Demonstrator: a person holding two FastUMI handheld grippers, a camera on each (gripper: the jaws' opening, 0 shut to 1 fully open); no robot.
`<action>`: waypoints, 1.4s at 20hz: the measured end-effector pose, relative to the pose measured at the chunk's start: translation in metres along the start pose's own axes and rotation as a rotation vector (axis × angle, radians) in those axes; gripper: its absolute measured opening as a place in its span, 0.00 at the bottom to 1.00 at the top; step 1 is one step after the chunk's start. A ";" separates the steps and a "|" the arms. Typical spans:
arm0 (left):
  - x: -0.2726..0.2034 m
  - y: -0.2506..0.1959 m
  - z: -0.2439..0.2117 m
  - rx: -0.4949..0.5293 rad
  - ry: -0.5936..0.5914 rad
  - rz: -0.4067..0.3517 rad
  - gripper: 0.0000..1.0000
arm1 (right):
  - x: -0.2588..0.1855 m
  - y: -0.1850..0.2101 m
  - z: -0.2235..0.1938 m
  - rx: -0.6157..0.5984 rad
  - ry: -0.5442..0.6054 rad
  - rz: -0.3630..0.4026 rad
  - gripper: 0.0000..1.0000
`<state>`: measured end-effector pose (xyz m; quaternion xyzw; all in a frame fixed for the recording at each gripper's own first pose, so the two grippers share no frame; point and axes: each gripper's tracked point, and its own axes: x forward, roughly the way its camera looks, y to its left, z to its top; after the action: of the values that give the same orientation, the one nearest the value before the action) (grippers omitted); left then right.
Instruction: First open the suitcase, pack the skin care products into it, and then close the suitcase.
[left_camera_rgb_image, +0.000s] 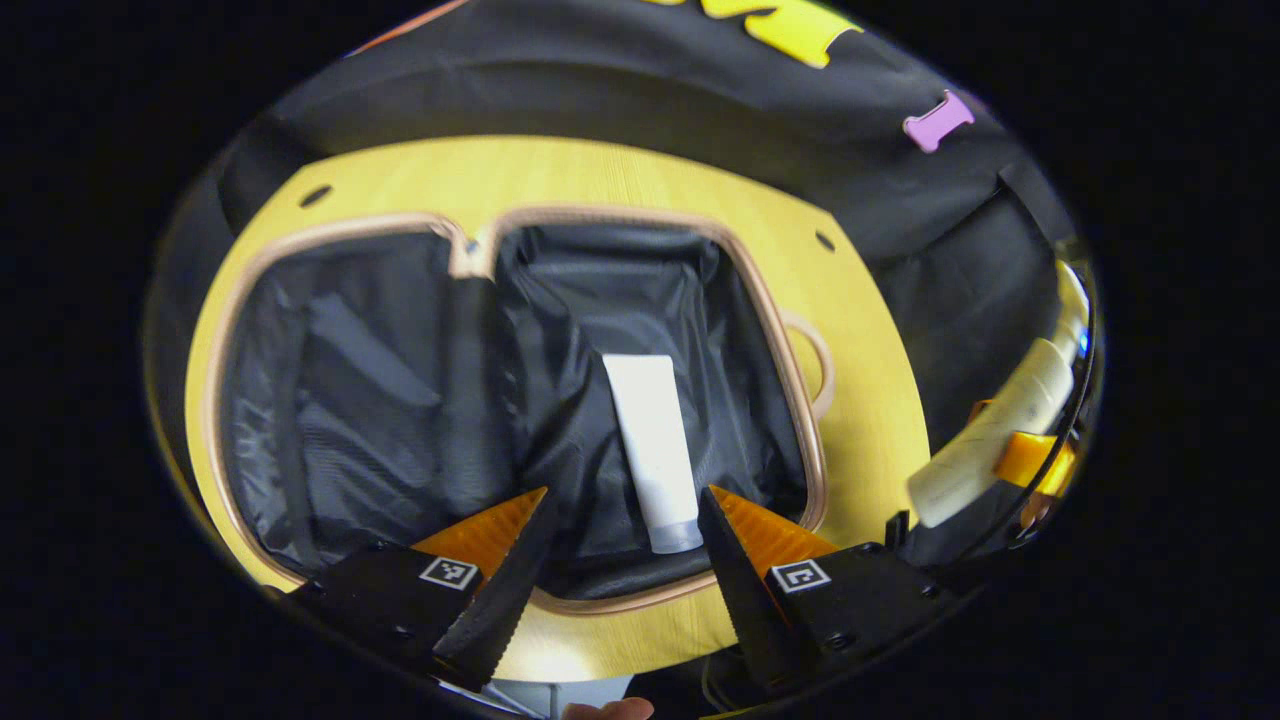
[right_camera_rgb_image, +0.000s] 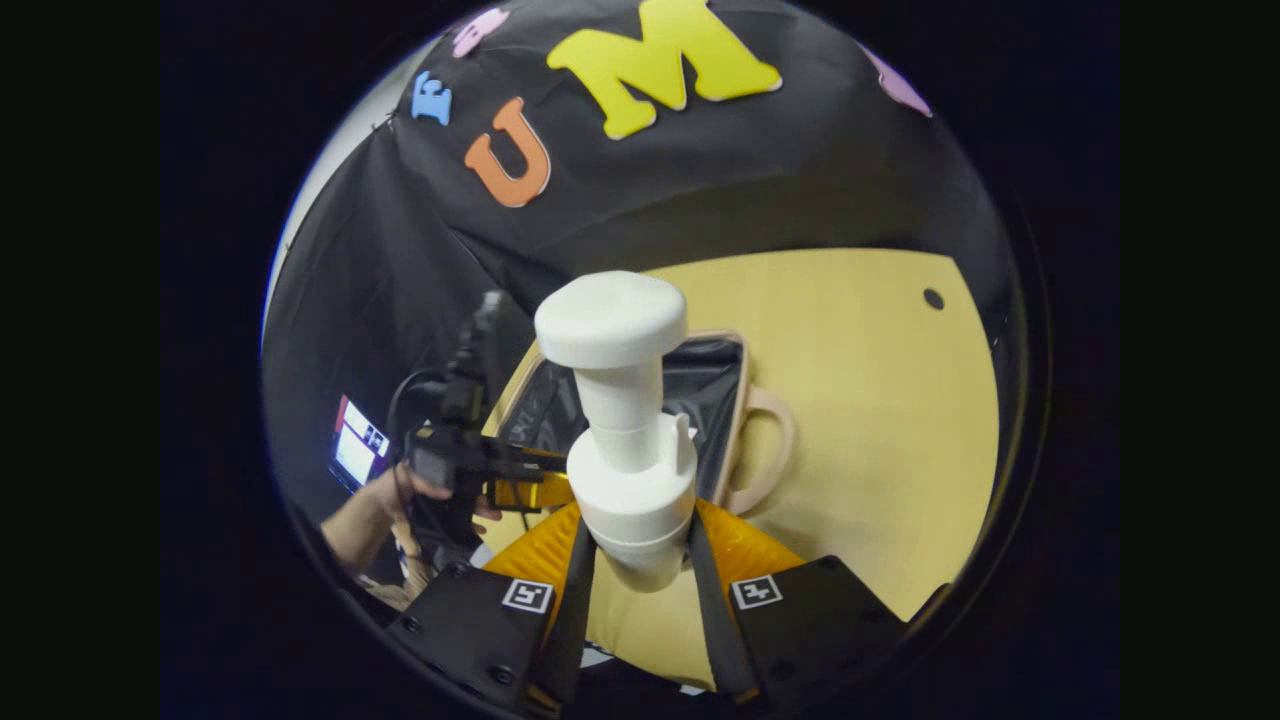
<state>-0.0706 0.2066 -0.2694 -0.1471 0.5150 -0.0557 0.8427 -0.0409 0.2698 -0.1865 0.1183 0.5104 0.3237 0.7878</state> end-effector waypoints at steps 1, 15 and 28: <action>-0.012 -0.001 -0.003 -0.012 -0.076 0.005 0.91 | 0.017 0.004 0.003 0.022 0.045 0.000 0.46; -0.123 0.074 -0.064 -0.368 -0.376 0.081 0.97 | 0.144 -0.053 -0.038 0.274 0.504 -0.355 0.48; -0.143 0.087 -0.057 -0.372 -0.403 0.130 0.97 | 0.155 -0.051 -0.043 0.263 0.461 -0.440 0.53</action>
<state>-0.1921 0.3137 -0.1990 -0.2739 0.3466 0.1240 0.8885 -0.0175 0.3226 -0.3444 0.0296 0.7255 0.0958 0.6809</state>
